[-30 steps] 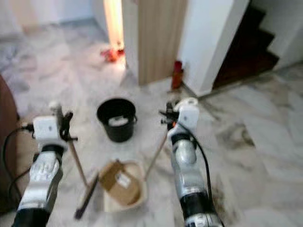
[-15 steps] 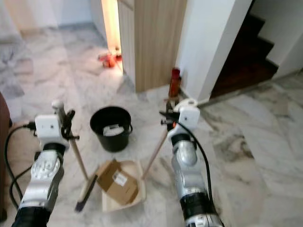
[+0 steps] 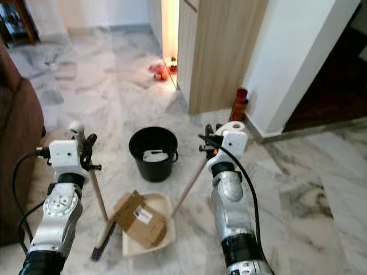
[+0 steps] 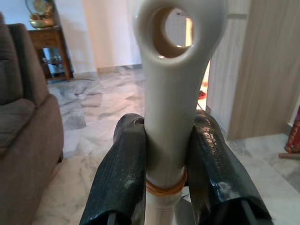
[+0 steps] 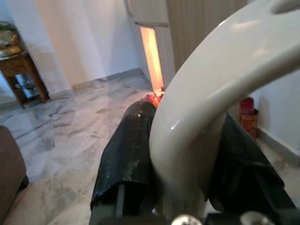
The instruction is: Sweep floor
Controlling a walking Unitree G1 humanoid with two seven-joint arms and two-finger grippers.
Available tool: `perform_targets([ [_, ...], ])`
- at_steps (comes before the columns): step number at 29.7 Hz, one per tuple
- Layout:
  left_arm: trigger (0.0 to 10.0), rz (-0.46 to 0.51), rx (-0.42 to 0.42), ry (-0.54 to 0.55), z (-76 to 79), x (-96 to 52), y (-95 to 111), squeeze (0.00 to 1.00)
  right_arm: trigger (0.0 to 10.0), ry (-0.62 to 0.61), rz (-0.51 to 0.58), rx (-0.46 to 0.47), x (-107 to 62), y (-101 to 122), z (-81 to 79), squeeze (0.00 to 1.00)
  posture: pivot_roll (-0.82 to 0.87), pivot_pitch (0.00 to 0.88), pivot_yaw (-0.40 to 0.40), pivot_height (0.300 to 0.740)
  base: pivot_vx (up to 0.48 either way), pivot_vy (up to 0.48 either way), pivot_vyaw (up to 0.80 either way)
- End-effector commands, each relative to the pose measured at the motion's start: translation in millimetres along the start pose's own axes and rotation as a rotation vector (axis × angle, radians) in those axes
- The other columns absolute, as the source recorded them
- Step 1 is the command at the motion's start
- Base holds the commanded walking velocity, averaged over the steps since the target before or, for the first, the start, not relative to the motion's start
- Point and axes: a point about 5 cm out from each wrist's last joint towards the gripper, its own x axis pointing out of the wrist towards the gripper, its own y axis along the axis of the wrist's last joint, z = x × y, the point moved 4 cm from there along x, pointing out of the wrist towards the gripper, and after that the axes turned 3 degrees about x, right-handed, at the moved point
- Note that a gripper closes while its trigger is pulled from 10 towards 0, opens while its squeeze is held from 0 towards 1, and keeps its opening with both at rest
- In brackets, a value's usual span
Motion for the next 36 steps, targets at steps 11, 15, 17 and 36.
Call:
perform_targets([
  [11, 10.0, 0.050, -0.005, -0.002, -0.6, 3.4, 12.8, 0.00, 10.0, 0.008, 0.051, 0.011, 4.8, 14.9, -3.3, 0.00, 0.05, 0.042, -0.038, 0.740, 0.160, 0.000, 0.00],
  [15, 10.0, 0.050, -0.005, -0.002, -1.1, 3.6, 12.9, 0.00, 10.0, 0.009, 0.050, 0.012, 4.5, 14.4, -3.9, 0.00, 0.05, 0.044, -0.038, 0.740, 0.313, 0.000, 0.00],
  [17, 10.0, 0.050, -0.004, -0.003, -1.1, 3.8, 13.1, 0.00, 10.0, 0.010, 0.049, 0.013, 4.5, 14.3, -4.3, 0.00, 0.05, 0.046, -0.037, 0.740, 0.313, 0.000, 0.00],
  [36, 10.0, 0.059, -0.007, -0.004, -0.8, 3.4, 14.3, 0.00, 10.0, 0.015, 0.053, 0.013, 4.6, 15.8, -4.5, 0.00, 0.05, 0.049, -0.040, 0.740, 0.211, 0.000, 0.00],
])
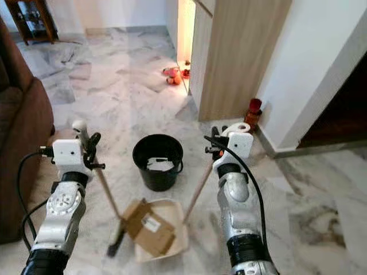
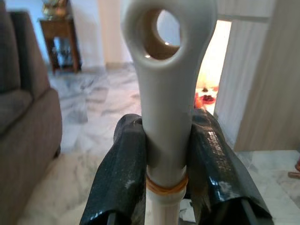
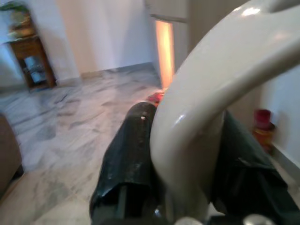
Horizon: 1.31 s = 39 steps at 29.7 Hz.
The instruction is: Sweep floor
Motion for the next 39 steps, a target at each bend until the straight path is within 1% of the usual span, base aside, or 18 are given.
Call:
perform_targets([
  [1, 10.0, 0.053, 0.013, -0.002, -0.8, 2.4, 12, 0.00, 10.0, 0.002, 0.060, 0.040, 2.5, 15, -2.3, 0.00, 0.05, 0.049, -0.040, 0.740, 0.000, 0.000, 0.00],
  [12, 10.0, 0.048, 0.018, -0.001, -2.5, 1.6, 11, 0.00, 10.0, 0.007, 0.101, 0.058, 0.9, 30, 0.0, 0.00, 0.05, 0.048, -0.040, 0.740, 0.000, 0.000, 0.00],
  [15, 10.0, 0.049, 0.020, 0.004, -4.5, 1.7, 11, 0.00, 10.0, 0.019, 0.119, 0.066, -2.1, 36, -0.3, 0.00, 0.05, 0.045, -0.038, 0.740, 0.000, 0.000, 0.00],
  [18, 10.0, 0.050, 0.023, 0.003, -3.3, 1.7, 10, 0.00, 10.0, 0.046, 0.146, 0.105, -7.9, 45, -1.6, 0.00, 0.04, 0.035, -0.036, 0.740, 0.000, 0.000, 0.00],
  [23, 10.0, 0.048, 0.025, -0.001, -2.1, 0.9, 9, 0.00, 10.0, 0.073, 0.165, 0.084, -15.5, 54, -3.3, 0.00, 0.04, 0.029, -0.036, 0.740, 0.000, 0.000, 0.00],
  [26, 10.0, 0.046, 0.026, 0.003, -4.0, 0.2, 9, 0.00, 10.0, 0.087, 0.192, 0.076, -21.8, 68, -3.7, 0.00, 0.04, 0.026, -0.036, 0.740, 0.000, 0.000, 0.00],
  [30, 10.0, 0.045, 0.026, 0.005, -5.1, -0.7, 8, 0.00, 10.0, 0.099, 0.216, 0.084, -24.6, 79, -4.9, 0.00, 0.04, 0.023, -0.037, 0.740, 0.000, 0.000, 0.00],
  [31, 10.0, 0.044, 0.026, 0.005, -5.0, -0.9, 8, 0.00, 10.0, 0.107, 0.224, 0.093, -26.2, 85, -5.7, 0.00, 0.04, 0.023, -0.037, 0.740, 0.000, 0.000, 0.00],
  [32, 10.0, 0.044, 0.026, 0.005, -5.0, -0.9, 8, 0.00, 10.0, 0.107, 0.224, 0.093, -26.2, 85, -5.7, 0.00, 0.04, 0.023, -0.037, 0.740, 0.000, 0.000, 0.00],
  [34, 10.0, 0.044, 0.025, 0.004, -4.6, -0.7, 8, 0.00, 10.0, 0.102, 0.249, 0.130, -27.2, 99, -5.2, 0.00, 0.04, 0.023, -0.037, 0.740, 0.000, 0.000, 0.00],
  [38, 10.0, 0.044, 0.027, 0.010, -6.5, -0.5, 7, 0.00, 10.0, 0.079, 0.282, 0.116, -25.9, 110, -3.2, 0.00, 0.04, 0.031, -0.037, 0.740, 0.000, 0.000, 0.00],
  [39, 10.0, 0.044, 0.027, 0.010, -6.5, -0.5, 7, 0.00, 10.0, 0.079, 0.282, 0.116, -25.9, 110, -3.2, 0.00, 0.04, 0.031, -0.037, 0.740, 0.000, 0.000, 0.00],
])
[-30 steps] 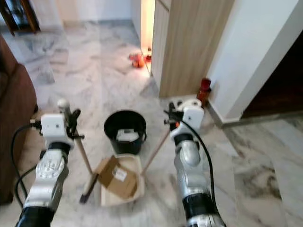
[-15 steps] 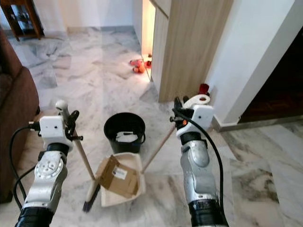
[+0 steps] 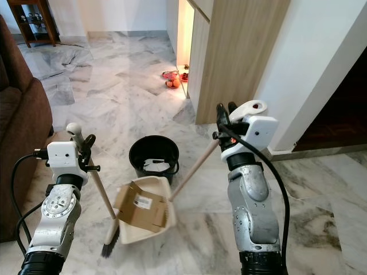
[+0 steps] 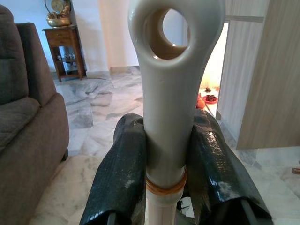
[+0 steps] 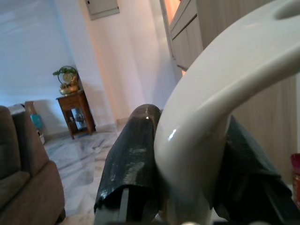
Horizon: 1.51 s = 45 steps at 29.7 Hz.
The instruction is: Sweep floor
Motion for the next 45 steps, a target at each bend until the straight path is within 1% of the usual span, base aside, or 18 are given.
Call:
perform_targets([
  [1, 10.0, 0.050, 0.016, 0.022, -8.4, 1.3, 10, 0.00, 10.0, -0.017, 0.119, -0.001, 6.0, 31, -2.1, 0.00, 0.04, 0.036, -0.037, 0.740, 0.000, 0.000, 0.00],
  [2, 10.0, 0.049, 0.022, 0.034, -12.9, 0.4, 9, 0.00, 10.0, -0.036, 0.129, -0.004, 8.0, 33, -1.0, 0.00, 0.04, 0.036, -0.037, 0.740, 0.000, 0.000, 0.00],
  [6, 10.0, 0.060, 0.046, 0.061, -21.6, -3.3, 11, 0.00, 10.0, -0.081, 0.161, -0.015, 11.7, 38, 2.1, 0.00, 0.04, 0.042, -0.038, 0.740, 0.000, 0.000, 0.00],
  [8, 10.0, 0.065, 0.058, 0.099, -30.6, -6.9, 12, 0.00, 10.0, -0.086, 0.185, -0.032, 15.0, 45, 1.0, 0.00, 0.05, 0.048, -0.038, 0.740, 0.000, 0.000, 0.00],
  [12, 10.0, 0.064, 0.069, 0.123, -36.4, -10.4, 11, 0.00, 10.0, -0.092, 0.202, -0.027, 18.6, 49, -0.6, 0.00, 0.05, 0.053, -0.040, 0.740, 0.000, 0.000, 0.00],
  [16, 10.0, 0.063, 0.080, 0.125, -37.2, -11.6, 11, 0.00, 10.0, -0.090, 0.207, -0.021, 19.1, 49, -3.1, 0.00, 0.05, 0.053, -0.040, 0.740, 0.000, 0.000, 0.00],
  [19, 10.0, 0.069, 0.107, 0.109, -35.4, -12.4, 11, 0.00, 10.0, -0.090, 0.207, -0.016, 19.8, 49, -5.1, 0.00, 0.05, 0.057, -0.041, 0.740, 0.000, 0.000, 0.00],
  [27, 10.0, 0.072, 0.107, 0.120, -36.6, -12.1, 12, 0.00, 10.0, -0.084, 0.205, -0.021, 20.9, 49, -7.9, 0.00, 0.05, 0.056, -0.040, 0.740, 0.000, 0.000, 0.00],
  [37, 10.0, 0.085, 0.121, 0.151, -44.6, -14.1, 15, 0.00, 10.0, -0.082, 0.211, -0.011, 21.8, 50, -8.8, 0.00, 0.05, 0.056, -0.040, 0.740, 0.264, 0.000, 0.00],
  [45, 10.0, 0.094, 0.125, 0.156, -46.7, -14.1, 17, 0.00, 10.0, -0.079, 0.222, -0.014, 22.9, 53, -10.5, 0.00, 0.06, 0.058, -0.039, 0.740, 0.278, 0.000, 0.00],
])
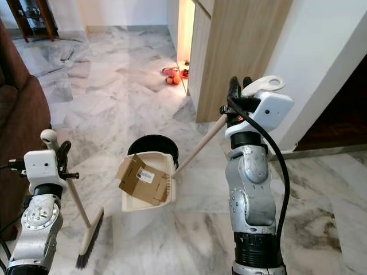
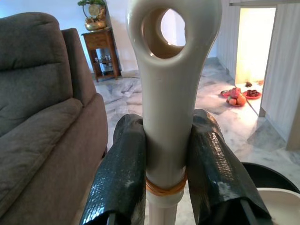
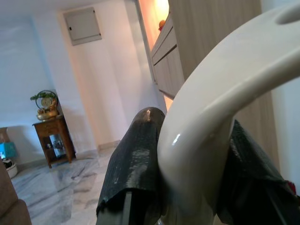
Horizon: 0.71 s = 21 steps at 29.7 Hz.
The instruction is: Sweep floor
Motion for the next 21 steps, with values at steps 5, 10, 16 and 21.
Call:
perform_targets([
  [5, 10.0, 0.078, 0.014, 0.029, -6.8, 3.5, 17.1, 0.00, 10.0, 0.024, 0.088, 0.015, 5.4, 20.1, -8.3, 0.00, 0.06, 0.058, -0.040, 0.740, 0.281, 0.000, 0.00],
  [10, 10.0, 0.080, 0.015, 0.035, -7.9, 3.6, 17.7, 0.00, 10.0, 0.027, 0.091, 0.019, 5.5, 20.5, -9.0, 0.00, 0.06, 0.058, -0.039, 0.740, 0.280, 0.000, 0.33],
  [16, 10.0, 0.083, 0.015, 0.036, -7.9, 4.2, 19.0, 0.00, 10.0, 0.018, 0.088, 0.034, 5.5, 19.5, -8.3, 0.00, 0.06, 0.058, -0.038, 0.740, 0.281, 0.000, 0.00],
  [21, 10.0, 0.085, 0.016, 0.039, -8.6, 4.6, 19.4, 0.00, 10.0, 0.020, 0.089, 0.034, 5.6, 19.8, -8.6, 0.00, 0.06, 0.059, -0.038, 0.740, 0.281, 0.000, 0.00],
])
